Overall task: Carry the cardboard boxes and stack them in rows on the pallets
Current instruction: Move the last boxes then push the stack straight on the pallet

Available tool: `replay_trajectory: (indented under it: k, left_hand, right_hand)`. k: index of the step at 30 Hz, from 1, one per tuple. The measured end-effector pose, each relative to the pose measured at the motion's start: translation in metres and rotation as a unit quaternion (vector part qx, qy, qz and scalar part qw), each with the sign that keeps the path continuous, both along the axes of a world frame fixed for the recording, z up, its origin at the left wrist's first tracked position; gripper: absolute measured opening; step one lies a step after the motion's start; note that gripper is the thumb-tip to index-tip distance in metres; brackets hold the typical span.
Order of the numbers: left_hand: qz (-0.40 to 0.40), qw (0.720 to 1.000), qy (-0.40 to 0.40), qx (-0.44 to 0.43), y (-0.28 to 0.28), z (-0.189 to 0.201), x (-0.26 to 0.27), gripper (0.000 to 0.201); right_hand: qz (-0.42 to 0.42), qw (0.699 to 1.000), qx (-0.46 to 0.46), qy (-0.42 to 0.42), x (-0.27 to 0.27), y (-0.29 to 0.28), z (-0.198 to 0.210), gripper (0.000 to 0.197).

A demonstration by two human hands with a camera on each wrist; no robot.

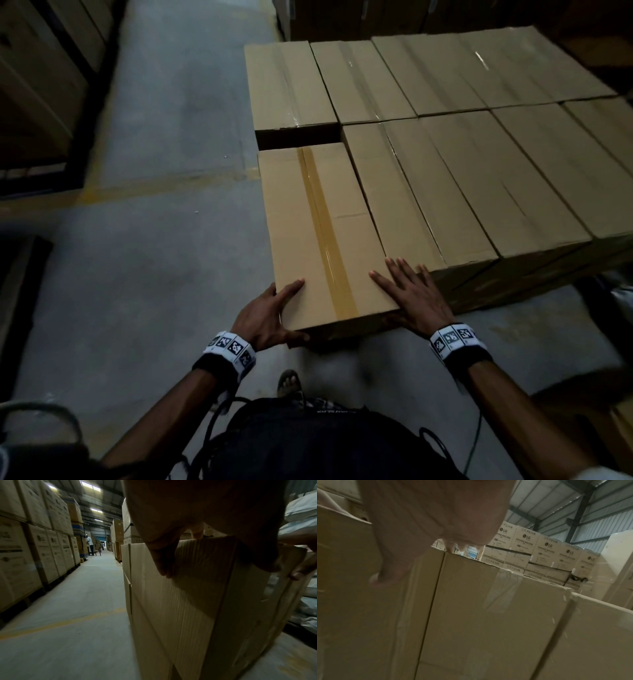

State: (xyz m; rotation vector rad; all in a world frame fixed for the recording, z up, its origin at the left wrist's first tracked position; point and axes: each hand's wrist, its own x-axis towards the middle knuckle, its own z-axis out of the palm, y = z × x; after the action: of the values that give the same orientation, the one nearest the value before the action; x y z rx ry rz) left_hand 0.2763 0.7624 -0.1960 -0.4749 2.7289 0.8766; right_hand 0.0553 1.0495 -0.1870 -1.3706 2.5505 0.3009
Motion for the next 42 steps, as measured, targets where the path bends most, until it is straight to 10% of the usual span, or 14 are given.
replay_trajectory:
  k: [42]
  left_hand:
    - [-0.002, 1.000, 0.000, 0.021, -0.049, -0.004, -0.065, 0.123]
  right_hand:
    - [-0.107, 0.994, 0.020, -0.017, -0.040, -0.071, 0.008, 0.129]
